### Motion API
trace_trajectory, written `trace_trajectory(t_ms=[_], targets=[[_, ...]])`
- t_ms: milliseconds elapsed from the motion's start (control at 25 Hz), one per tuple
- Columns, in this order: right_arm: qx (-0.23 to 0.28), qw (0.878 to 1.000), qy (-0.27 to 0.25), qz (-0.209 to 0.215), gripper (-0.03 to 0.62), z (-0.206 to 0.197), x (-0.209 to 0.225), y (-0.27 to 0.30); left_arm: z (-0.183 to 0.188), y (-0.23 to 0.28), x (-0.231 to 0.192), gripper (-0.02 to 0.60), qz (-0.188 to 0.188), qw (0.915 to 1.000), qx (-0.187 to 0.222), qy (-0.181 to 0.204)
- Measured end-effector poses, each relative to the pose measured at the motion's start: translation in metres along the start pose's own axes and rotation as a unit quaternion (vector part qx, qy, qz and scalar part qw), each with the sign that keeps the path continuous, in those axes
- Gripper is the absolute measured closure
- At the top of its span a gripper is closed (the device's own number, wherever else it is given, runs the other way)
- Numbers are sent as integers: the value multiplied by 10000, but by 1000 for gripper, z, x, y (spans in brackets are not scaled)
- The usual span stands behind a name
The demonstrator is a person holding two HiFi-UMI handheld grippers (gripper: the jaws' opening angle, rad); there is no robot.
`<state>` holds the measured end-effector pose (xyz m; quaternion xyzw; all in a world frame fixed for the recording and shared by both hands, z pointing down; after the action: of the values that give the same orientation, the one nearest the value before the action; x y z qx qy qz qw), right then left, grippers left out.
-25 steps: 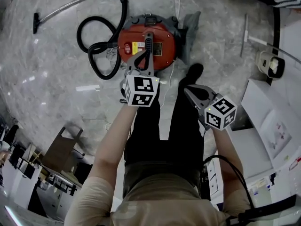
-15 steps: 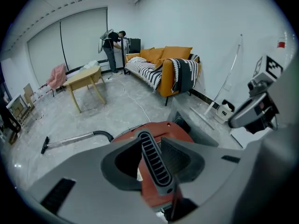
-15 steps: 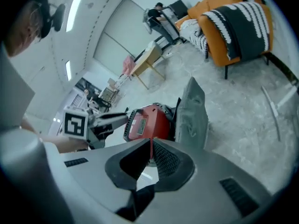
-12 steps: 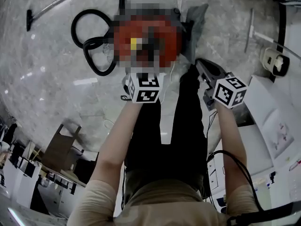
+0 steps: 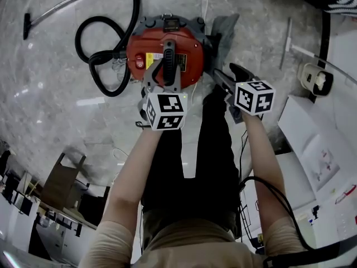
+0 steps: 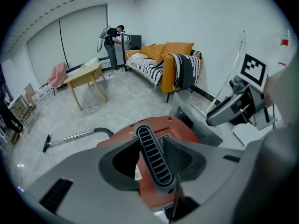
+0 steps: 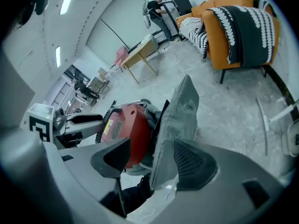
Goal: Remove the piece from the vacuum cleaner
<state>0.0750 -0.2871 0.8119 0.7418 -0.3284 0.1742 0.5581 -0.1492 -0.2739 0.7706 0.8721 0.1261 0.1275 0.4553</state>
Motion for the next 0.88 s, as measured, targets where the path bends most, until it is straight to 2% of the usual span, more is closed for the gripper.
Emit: trace_trajectory(t_ms=[200,360,760,880], targets=[[137,9996,171,-185,327,17,13,15,-1,1,0,428,-34,10000,-16,7],[-28,9993,30,-360,327,32,16,32,-1,3,-1,422,-57,9999,-92,26],[-331,9964,-203,-759,330,38,20,53,-1,7,-5,411,-200,9997,-161,-9],[-457,9951,-334,-809,367,37,22,52,-2,7,-3,410,-158,9997,-134,97]])
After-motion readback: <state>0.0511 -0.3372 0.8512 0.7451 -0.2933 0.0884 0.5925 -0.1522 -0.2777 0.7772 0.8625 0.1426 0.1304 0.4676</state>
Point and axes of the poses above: the fingertips, and each gripper's own axes: y forward along the fingers, x to its right, z out of its top, the point moved 8 cm from there along -y, backward along the fingers, and after that the axes turned 6 degrees about z, right-handed, at the moved point
